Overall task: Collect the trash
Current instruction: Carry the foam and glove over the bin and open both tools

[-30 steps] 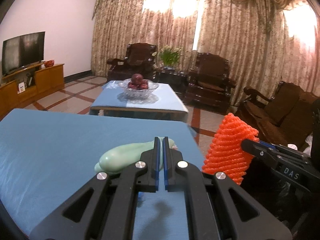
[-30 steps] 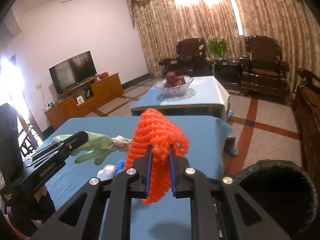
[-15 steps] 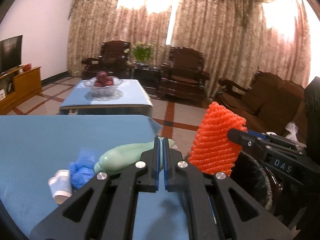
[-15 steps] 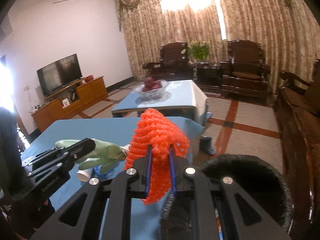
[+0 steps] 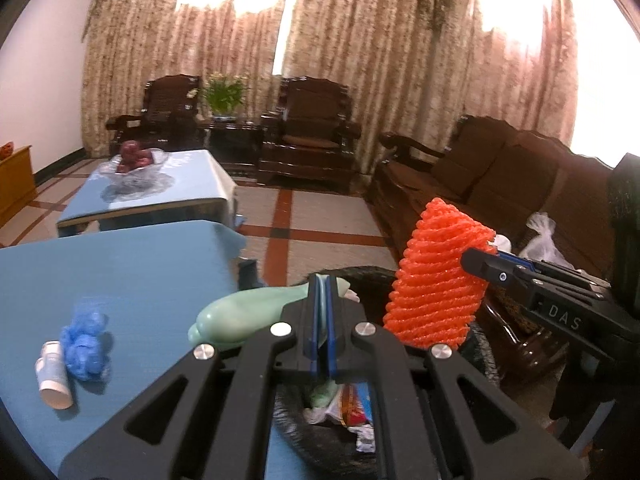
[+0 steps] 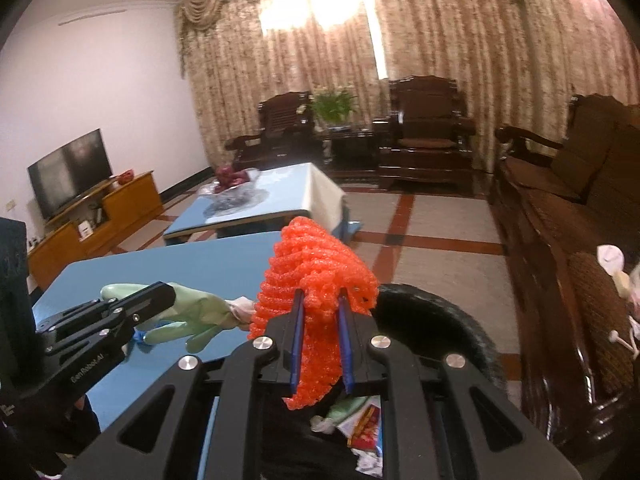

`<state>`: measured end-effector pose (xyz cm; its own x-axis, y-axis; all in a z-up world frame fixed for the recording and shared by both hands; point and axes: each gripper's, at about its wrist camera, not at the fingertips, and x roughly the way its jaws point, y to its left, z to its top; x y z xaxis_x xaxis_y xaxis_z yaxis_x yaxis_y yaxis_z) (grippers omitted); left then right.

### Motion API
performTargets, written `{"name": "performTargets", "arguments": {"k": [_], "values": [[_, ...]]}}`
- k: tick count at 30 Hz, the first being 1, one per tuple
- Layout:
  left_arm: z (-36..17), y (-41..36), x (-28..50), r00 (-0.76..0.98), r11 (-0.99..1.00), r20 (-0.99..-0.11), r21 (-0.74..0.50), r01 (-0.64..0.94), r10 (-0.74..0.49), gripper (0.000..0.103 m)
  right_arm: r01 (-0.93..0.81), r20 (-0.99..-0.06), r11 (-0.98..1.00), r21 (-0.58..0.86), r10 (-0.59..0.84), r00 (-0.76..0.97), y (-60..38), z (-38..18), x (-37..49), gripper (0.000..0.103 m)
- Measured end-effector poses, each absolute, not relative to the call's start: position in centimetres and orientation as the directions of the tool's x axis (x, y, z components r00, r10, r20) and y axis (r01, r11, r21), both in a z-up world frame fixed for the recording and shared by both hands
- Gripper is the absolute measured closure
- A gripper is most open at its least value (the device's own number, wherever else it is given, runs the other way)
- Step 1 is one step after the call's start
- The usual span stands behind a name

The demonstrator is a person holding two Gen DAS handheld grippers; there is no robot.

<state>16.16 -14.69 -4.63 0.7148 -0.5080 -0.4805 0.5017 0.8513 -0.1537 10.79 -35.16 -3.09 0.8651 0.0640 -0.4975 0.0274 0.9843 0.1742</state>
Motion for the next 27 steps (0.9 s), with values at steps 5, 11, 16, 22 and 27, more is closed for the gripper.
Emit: {"name": "performTargets", "arguments": {"k": [5,11,16,22,27], "values": [[-5.5,-17.6,16.1,0.690,0.832,-0.490,-0.150,0.535,-0.532,0.100,0.077,-0.513,0.986,0.151,0.012,0.859,-37.4,-3.9,10.1,0.087],[-7.3,-20.3,16.4,0.664,0.817,-0.512,-0.144,0.559,-0.545,0.100,0.123,-0.542,0.983,0.135,-0.031,0.840,-39.6,-5.4,10.0,0.087],[-8.7,-22.0,16.8,0.652,0.810,-0.526,-0.133,0.571,-0.546,0.100,0.152,-0.568,0.978,0.141,-0.046,0.822,-41.0,-7.1,10.1,0.087],[-10.0,-23.0,17.5,0.635,0.807,-0.551,-0.130,0.575,-0.541,0.100,0.171,-0.597,0.976,0.136,-0.057,0.800,-42.0,-8.7,11.1,0.086],[-10.5,-23.4,18.0,0.613,0.800,-0.568,-0.144,0.583,-0.549,0.093,0.180,-0.636,0.976,0.122,-0.062,0.769,-42.1,-10.2,11.7,0.076]]}}
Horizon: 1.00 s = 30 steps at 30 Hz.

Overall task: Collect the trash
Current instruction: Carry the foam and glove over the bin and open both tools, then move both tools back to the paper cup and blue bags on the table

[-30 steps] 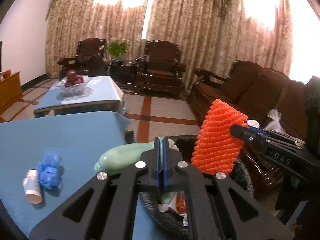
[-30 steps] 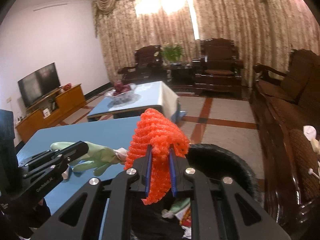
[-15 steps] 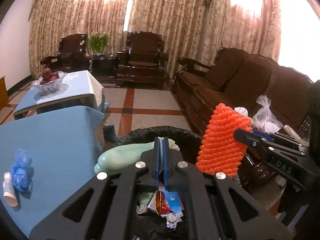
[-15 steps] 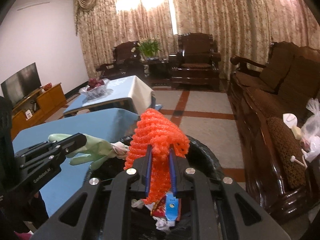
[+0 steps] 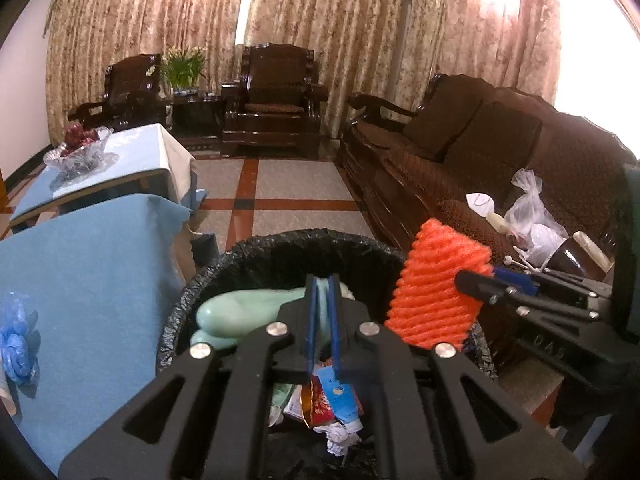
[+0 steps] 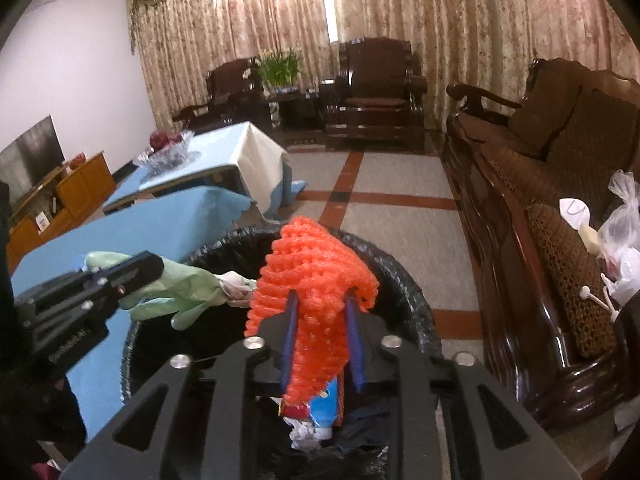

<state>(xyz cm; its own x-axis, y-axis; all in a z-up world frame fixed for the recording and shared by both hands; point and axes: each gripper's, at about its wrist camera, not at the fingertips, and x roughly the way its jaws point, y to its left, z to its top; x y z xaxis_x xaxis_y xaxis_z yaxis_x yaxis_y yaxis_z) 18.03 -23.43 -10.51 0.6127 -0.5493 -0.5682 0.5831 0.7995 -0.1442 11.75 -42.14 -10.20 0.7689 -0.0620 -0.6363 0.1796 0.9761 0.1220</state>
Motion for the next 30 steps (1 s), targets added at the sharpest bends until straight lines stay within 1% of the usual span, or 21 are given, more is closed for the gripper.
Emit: {"name": "performTargets", "arguments": {"k": [1,2,3,4,5,6,7,8,9,10,11,13,15,22,27,30], "values": [[-10.5,-23.3,18.0,0.615,0.799,-0.563,-0.148,0.583,-0.553,0.091,0.181,-0.641,0.976,0.120,-0.063,0.765,-42.1,-10.4,11.7,0.066],[-10.4,-23.1,18.0,0.618,0.800,-0.560,-0.146,0.582,-0.552,0.087,0.191,-0.652,0.975,0.114,-0.072,0.754,-42.1,-10.7,11.7,0.059],[-10.3,-23.1,18.1,0.621,0.802,-0.560,-0.143,0.580,-0.549,0.074,0.199,-0.658,0.974,0.111,-0.078,0.749,-42.2,-10.8,11.7,0.047],[-10.2,-23.0,18.0,0.630,0.808,-0.557,-0.136,0.574,-0.541,0.065,0.208,-0.663,0.972,0.108,-0.086,0.744,-42.3,-10.8,11.7,0.041],[-10.1,-22.7,18.0,0.639,0.813,-0.551,-0.133,0.567,-0.536,0.063,0.217,-0.668,0.971,0.104,-0.093,0.738,-42.4,-10.9,11.6,0.039],[-10.0,-22.4,18.0,0.643,0.815,-0.550,-0.132,0.564,-0.533,0.062,0.222,-0.671,0.970,0.101,-0.098,0.735,-42.3,-10.9,11.5,0.031],[-9.8,-21.9,18.1,0.650,0.821,-0.549,-0.127,0.556,-0.525,0.056,0.227,-0.672,0.969,0.096,-0.105,0.733,-42.3,-10.9,11.4,0.021],[-9.6,-21.5,18.2,0.659,0.828,-0.547,-0.122,0.547,-0.516,0.051,0.233,-0.666,0.968,0.092,-0.114,0.737,-42.3,-10.8,11.1,0.018],[-9.5,-20.9,18.2,0.671,0.836,-0.543,-0.117,0.535,-0.505,0.041,0.233,-0.652,0.968,0.092,-0.118,0.749,-42.2,-10.5,10.9,0.013],[-9.2,-19.9,18.3,0.688,0.848,-0.534,-0.113,0.518,-0.492,0.035,0.230,-0.643,0.969,0.092,-0.119,0.756,-42.0,-10.3,10.8,0.007],[-9.1,-19.4,18.3,0.697,0.854,-0.531,-0.110,0.508,-0.483,0.032,0.227,-0.630,0.970,0.089,-0.122,0.767,-41.6,-9.8,10.6,0.006],[-8.7,-17.8,18.4,0.718,0.872,-0.526,-0.101,0.479,-0.456,0.021,0.215,-0.606,0.973,0.083,-0.122,0.786,-40.9,-9.2,10.5,0.006],[-8.3,-16.0,18.4,0.735,0.887,-0.522,-0.101,0.450,-0.432,0.018,0.193,-0.581,0.977,0.092,-0.105,0.807,-39.9,-8.4,10.5,0.006],[-7.2,-8.3,17.9,0.808,0.950,-0.510,-0.068,0.305,-0.296,0.014,0.083,-0.527,0.990,0.117,-0.009,0.850,-35.0,-6.6,11.8,0.006],[-6.8,-1.7,17.3,0.853,0.988,-0.501,-0.022,0.154,-0.144,0.014,-0.037,-0.500,0.991,0.126,0.096,0.861,-29.7,-5.9,13.8,0.006],[-6.7,1.6,17.0,0.864,0.997,-0.499,-0.003,0.082,-0.073,0.014,-0.098,-0.491,0.986,0.133,0.151,0.858,-26.7,-6.0,15.0,0.006]]}}
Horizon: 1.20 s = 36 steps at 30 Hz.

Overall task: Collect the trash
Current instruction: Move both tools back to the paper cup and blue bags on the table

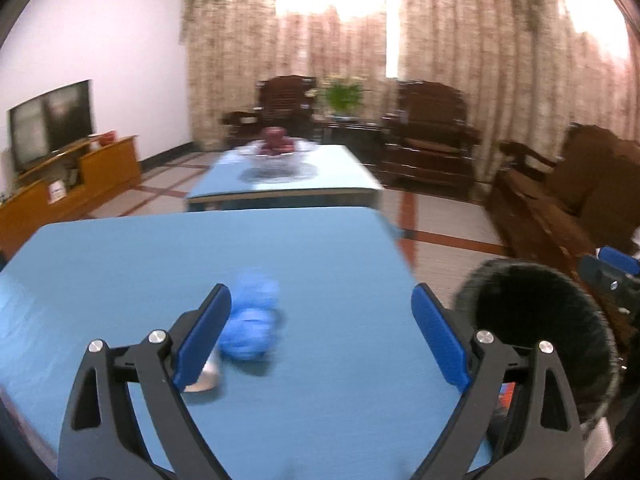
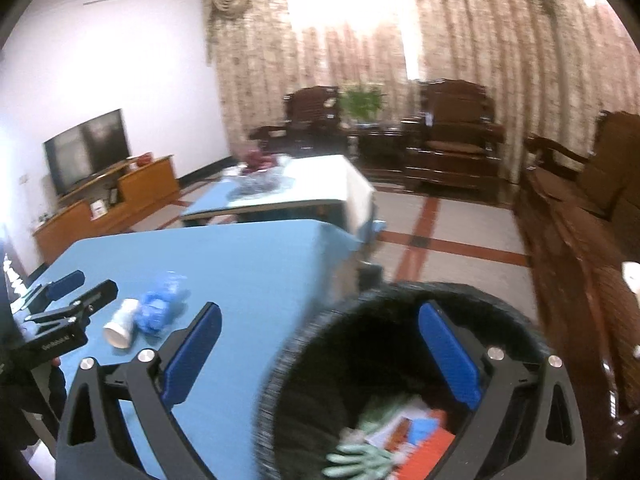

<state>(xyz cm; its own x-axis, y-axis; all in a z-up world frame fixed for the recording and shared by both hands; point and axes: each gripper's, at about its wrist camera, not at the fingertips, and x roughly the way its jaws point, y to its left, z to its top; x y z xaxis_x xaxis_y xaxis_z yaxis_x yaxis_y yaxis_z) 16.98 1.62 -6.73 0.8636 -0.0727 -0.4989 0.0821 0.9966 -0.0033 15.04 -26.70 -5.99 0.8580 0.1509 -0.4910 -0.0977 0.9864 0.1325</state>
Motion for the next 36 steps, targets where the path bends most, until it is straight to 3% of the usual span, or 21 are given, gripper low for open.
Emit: {"name": "performTargets", "arguments": {"k": [7,14,24,36], "values": [[-7.6,9.3,16.4,0.853,0.998,-0.518,0.012,-0.065,0.062,0.014,-0.221,-0.490,0.965,0.141,0.262,0.832,-19.7,-6.7,17.7,0.006],[-10.3,13.3,16.8,0.818,0.992,-0.564,0.013,-0.126,0.112,0.014,-0.276,-0.513,0.951,0.141,0.309,0.801,-14.5,-9.1,20.2,0.006],[-14.3,13.2,19.7,0.774,0.992,-0.623,0.022,-0.126,0.112,0.014,-0.271,-0.580,0.953,0.133,0.297,0.759,-12.0,-13.1,22.5,0.006],[-18.1,12.3,22.5,0.711,0.992,-0.693,0.044,-0.121,0.118,0.016,-0.260,-0.603,0.957,0.130,0.284,0.745,-12.2,-14.1,24.5,0.006]]}}
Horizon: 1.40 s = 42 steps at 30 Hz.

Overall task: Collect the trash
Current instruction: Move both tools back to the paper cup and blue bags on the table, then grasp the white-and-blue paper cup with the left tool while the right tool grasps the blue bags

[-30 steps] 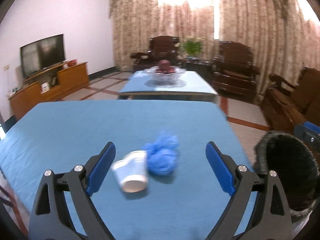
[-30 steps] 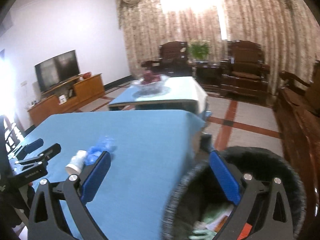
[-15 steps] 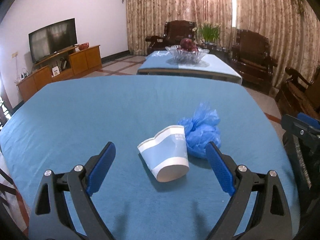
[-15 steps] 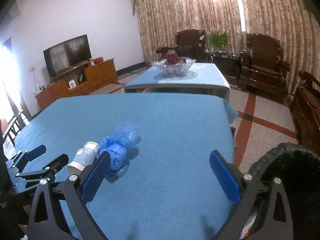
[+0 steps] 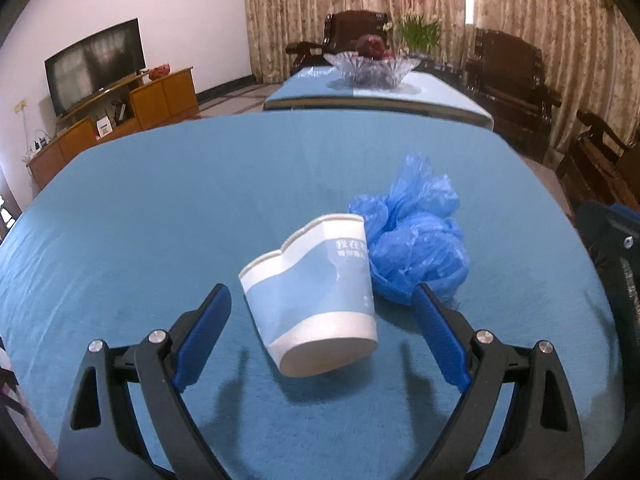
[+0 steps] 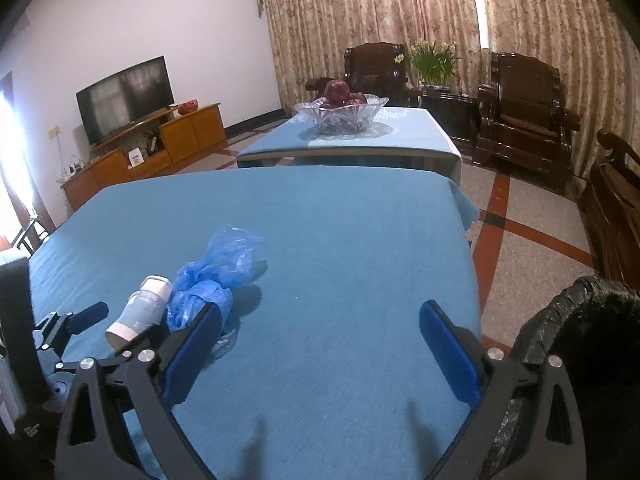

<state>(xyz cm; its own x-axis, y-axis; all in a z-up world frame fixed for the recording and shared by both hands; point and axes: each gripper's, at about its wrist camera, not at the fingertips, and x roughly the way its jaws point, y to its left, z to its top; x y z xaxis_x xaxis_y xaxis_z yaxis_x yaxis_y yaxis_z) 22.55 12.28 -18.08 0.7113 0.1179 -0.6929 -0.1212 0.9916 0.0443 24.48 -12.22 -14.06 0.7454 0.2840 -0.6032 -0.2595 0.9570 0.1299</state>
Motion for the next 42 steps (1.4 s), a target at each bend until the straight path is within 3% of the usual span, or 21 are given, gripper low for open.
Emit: {"name": "performTargets", "arguments": {"k": [7,9,17,32,38,42], "values": [[-19.2,13.4,23.2,0.659,0.988,-0.743,0.019,-0.153,0.116,0.040,-0.256,-0.613,0.957,0.136,0.284,0.737,-12.1,-14.5,25.0,0.006],[-19.1,13.9,22.8,0.666,0.988,-0.739,-0.004,-0.157,0.103,0.042,-0.262,-0.618,0.955,0.138,0.289,0.731,-11.9,-14.7,25.1,0.006],[-17.1,15.5,21.5,0.720,0.981,-0.682,-0.024,-0.193,0.125,0.044,-0.303,-0.628,0.942,0.143,0.323,0.708,-9.7,-15.0,25.5,0.006],[-16.1,20.3,21.1,0.720,0.958,-0.666,-0.033,-0.286,0.192,0.044,-0.380,-0.642,0.916,0.133,0.371,0.671,-3.2,-15.9,27.0,0.009],[-15.6,21.6,20.9,0.725,0.954,-0.660,-0.041,-0.297,0.197,0.044,-0.398,-0.684,0.909,0.123,0.368,0.630,-1.3,-17.6,27.4,0.022],[-14.9,21.8,20.6,0.735,0.955,-0.649,-0.044,-0.294,0.197,0.044,-0.428,-0.724,0.888,0.165,0.404,0.559,-0.6,-18.8,27.8,0.050]]}}
